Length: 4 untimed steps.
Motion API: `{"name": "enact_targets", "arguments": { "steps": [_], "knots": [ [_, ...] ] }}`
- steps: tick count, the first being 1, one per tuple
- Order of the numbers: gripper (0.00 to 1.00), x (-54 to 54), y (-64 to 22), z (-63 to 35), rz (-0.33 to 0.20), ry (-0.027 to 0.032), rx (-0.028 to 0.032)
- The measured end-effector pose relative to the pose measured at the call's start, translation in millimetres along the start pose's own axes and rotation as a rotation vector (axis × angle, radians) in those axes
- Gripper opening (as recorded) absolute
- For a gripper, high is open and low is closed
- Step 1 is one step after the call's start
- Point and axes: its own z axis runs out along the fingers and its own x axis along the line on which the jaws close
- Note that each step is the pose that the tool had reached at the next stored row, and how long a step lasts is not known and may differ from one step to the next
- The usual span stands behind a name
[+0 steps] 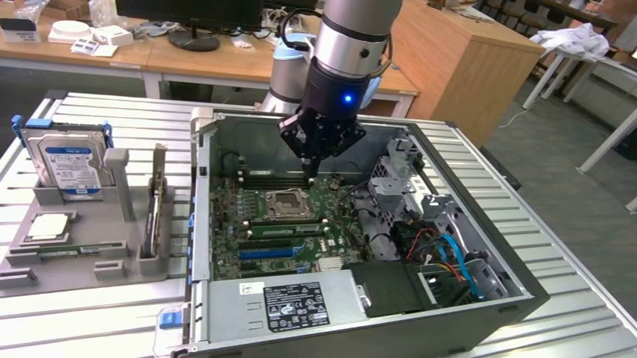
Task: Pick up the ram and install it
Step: 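Press down the ram until it locks into place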
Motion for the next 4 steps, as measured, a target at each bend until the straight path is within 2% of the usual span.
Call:
{"name": "enact_targets", "arguments": {
  "steps": [4],
  "knots": [
    [0.11,0.0,0.0,0.0,0.0,0.0,0.0]
  ]
}}
